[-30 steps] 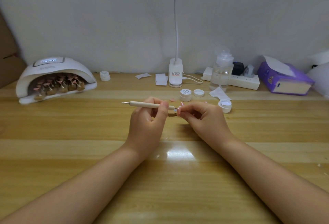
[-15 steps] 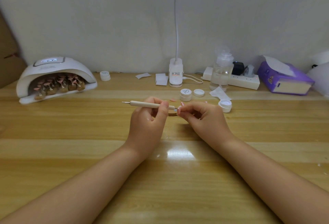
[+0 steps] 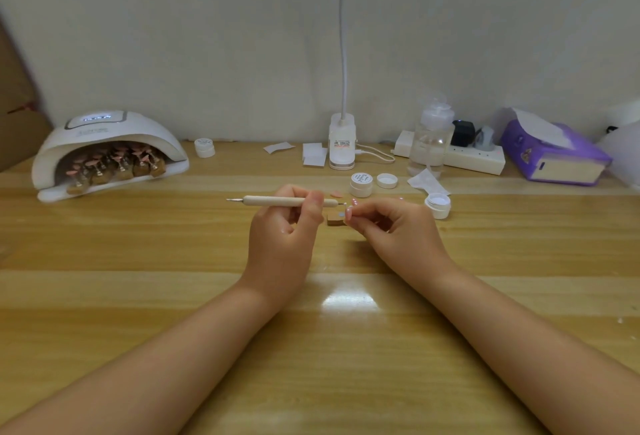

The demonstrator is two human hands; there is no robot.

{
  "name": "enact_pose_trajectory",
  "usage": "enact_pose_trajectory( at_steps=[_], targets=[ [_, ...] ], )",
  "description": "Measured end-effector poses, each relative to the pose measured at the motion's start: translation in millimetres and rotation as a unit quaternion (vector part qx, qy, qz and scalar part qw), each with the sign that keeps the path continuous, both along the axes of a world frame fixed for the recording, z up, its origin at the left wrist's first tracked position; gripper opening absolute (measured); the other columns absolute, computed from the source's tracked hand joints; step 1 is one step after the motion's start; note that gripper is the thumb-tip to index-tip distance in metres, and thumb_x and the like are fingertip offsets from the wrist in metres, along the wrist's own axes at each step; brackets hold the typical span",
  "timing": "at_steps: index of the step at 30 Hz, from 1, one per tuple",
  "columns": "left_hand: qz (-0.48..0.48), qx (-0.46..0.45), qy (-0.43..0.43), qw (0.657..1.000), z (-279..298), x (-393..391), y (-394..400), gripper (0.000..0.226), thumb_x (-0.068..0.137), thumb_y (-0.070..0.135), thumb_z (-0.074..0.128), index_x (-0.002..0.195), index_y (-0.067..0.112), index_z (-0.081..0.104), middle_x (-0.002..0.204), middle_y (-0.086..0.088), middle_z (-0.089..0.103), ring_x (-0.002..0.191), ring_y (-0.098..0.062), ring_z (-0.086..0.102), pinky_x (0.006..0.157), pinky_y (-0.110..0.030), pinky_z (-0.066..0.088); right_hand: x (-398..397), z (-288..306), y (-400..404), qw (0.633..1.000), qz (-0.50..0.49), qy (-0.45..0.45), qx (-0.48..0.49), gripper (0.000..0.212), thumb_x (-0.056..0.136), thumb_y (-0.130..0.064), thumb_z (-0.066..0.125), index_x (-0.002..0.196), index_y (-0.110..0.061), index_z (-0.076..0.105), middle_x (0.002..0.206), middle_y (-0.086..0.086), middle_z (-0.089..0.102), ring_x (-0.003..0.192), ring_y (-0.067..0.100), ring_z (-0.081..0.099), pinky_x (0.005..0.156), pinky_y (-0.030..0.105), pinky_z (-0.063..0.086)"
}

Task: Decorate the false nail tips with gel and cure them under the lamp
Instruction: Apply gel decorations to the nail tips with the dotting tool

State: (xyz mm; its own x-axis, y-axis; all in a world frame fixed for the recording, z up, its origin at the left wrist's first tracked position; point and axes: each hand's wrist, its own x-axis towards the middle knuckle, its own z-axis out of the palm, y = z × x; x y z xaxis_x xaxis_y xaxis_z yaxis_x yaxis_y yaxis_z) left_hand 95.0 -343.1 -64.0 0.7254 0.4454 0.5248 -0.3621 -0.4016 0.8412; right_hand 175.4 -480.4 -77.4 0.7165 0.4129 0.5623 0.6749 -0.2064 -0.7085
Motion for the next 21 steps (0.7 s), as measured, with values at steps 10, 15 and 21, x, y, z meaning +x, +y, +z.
enact_pose_trajectory(
  at_steps=[10, 15, 21],
  targets=[
    [0.006, 0.008, -0.042, 0.999, 0.2, -1.0, 0.3, 0.019, 0.092, 0.036, 0.048, 0.075, 0.034, 0.055, 0.066, 0.013, 0.062, 0.062, -0.005, 0.055, 0.059, -0.015, 0.042, -1.0, 0.1, -0.4, 1.000, -0.020, 0.015, -0.009, 0.004, 0.082, -0.018, 0.072, 0.084, -0.017, 0.074, 0.074, -0.003, 0.070, 0.069, 0.006, 0.060, 0.095, 0.059, 0.040],
    [0.003, 0.031, -0.028, 0.999, -0.5, -0.2, -0.6, 0.023, 0.091, 0.034, 0.049, 0.071, 0.041, 0.058, 0.067, 0.008, 0.061, 0.060, -0.012, 0.053, 0.056, -0.017, 0.041, -1.3, 1.2, -0.4, 1.000, -0.024, 0.013, -0.011, 0.004, 0.081, -0.015, 0.072, 0.084, -0.014, 0.074, 0.072, -0.001, 0.070, 0.068, 0.009, 0.059, 0.078, 0.030, 0.049],
    [-0.001, 0.037, 0.005, 0.999, -4.3, 1.2, 0.0, 0.019, 0.088, 0.033, 0.050, 0.071, 0.027, 0.055, 0.068, -0.002, 0.061, 0.057, -0.009, 0.052, 0.054, -0.020, 0.039, 0.8, 0.6, 0.1, 1.000, -0.021, 0.009, -0.007, 0.004, 0.081, -0.014, 0.072, 0.085, -0.014, 0.075, 0.071, -0.005, 0.069, 0.064, 0.002, 0.058, 0.063, 0.012, 0.044]
  ],
)
